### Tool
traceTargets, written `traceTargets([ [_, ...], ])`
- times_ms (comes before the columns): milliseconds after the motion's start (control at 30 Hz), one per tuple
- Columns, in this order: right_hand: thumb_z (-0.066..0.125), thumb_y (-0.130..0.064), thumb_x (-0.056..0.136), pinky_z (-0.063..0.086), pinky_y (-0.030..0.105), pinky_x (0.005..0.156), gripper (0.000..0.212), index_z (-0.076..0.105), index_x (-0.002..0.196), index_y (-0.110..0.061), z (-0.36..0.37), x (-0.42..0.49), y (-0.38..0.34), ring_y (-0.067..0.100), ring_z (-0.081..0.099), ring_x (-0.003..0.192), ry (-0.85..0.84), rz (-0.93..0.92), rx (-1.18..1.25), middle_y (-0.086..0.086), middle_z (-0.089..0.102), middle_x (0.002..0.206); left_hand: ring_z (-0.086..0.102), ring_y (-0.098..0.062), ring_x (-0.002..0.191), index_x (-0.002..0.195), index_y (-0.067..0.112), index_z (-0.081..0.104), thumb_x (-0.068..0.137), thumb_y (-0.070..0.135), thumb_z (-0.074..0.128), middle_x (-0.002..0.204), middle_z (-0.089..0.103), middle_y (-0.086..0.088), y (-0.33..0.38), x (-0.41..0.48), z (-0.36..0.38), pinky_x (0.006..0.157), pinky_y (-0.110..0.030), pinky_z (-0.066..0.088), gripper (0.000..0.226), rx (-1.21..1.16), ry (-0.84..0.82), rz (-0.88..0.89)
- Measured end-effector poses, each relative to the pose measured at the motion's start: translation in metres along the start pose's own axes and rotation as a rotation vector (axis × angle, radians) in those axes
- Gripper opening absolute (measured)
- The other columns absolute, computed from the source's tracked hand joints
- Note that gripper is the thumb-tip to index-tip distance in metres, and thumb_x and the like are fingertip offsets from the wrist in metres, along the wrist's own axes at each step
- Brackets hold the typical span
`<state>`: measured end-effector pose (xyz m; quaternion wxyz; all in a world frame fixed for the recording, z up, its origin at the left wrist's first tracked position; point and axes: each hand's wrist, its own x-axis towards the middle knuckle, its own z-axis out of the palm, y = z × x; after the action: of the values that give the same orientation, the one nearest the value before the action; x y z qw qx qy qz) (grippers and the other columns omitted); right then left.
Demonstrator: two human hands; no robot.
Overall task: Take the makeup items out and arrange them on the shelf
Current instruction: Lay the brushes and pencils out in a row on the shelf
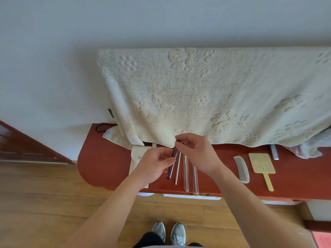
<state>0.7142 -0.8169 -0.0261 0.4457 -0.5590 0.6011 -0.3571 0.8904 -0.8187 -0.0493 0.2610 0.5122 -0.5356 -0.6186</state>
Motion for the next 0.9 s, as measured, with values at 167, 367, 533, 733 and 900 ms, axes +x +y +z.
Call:
traceTargets([
  [167, 0.07, -0.017, 0.088, 0.053, 0.018, 0.071, 0.021, 0.071, 0.107, -0.025, 0.006, -0.006, -0.002, 0.013, 0.065, 0.077, 0.021, -0.01, 0.005, -0.011, 0.07, 0.085, 0.07, -0.013, 0.077, 0.097, 0.015, 0.073, 0.094, 0.004, 0.064, 0.076, 0.073, 0.008, -0.002, -0.01, -0.001, 0.078, -0.034, 0.058, 0.015, -0.054, 0.035, -0.007],
  [367, 0.071, -0.013, 0.086, 0.057, 0.025, 0.076, 0.02, 0.072, 0.104, -0.023, 0.016, -0.007, -0.009, 0.016, 0.068, 0.078, 0.029, -0.005, 0.044, -0.008, 0.071, 0.086, 0.071, -0.014, 0.078, 0.094, 0.013, 0.074, 0.094, 0.004, 0.063, 0.077, 0.073, 0.004, -0.002, -0.018, -0.007, 0.077, -0.03, 0.057, 0.014, -0.106, 0.024, -0.026],
  [533, 0.071, -0.008, 0.085, 0.056, 0.022, 0.075, 0.021, 0.074, 0.104, -0.017, 0.022, -0.002, -0.017, 0.013, 0.07, 0.076, 0.025, -0.008, 0.076, -0.004, 0.072, 0.085, 0.068, -0.019, 0.077, 0.094, 0.01, 0.074, 0.094, 0.002, 0.062, 0.078, 0.07, -0.002, -0.002, -0.019, -0.016, 0.082, -0.04, 0.058, 0.014, -0.126, 0.028, -0.03],
  [733, 0.072, -0.004, 0.083, 0.056, 0.023, 0.076, 0.02, 0.075, 0.1, -0.015, 0.031, 0.003, -0.023, 0.011, 0.07, 0.076, 0.052, -0.014, 0.097, -0.002, 0.073, 0.082, 0.066, -0.022, 0.077, 0.095, 0.009, 0.073, 0.097, -0.001, 0.057, 0.08, 0.068, -0.005, -0.001, -0.019, -0.023, 0.077, -0.037, 0.056, 0.02, -0.139, 0.037, -0.029],
  [900, 0.072, -0.004, 0.082, 0.054, 0.021, 0.073, 0.019, 0.075, 0.098, -0.016, 0.037, 0.006, -0.027, 0.007, 0.068, 0.071, 0.07, -0.012, 0.104, -0.004, 0.072, 0.079, 0.064, -0.022, 0.074, 0.09, 0.011, 0.073, 0.097, -0.004, 0.054, 0.077, 0.068, -0.003, 0.001, -0.02, -0.029, 0.074, -0.037, 0.056, 0.025, -0.158, 0.05, -0.034],
])
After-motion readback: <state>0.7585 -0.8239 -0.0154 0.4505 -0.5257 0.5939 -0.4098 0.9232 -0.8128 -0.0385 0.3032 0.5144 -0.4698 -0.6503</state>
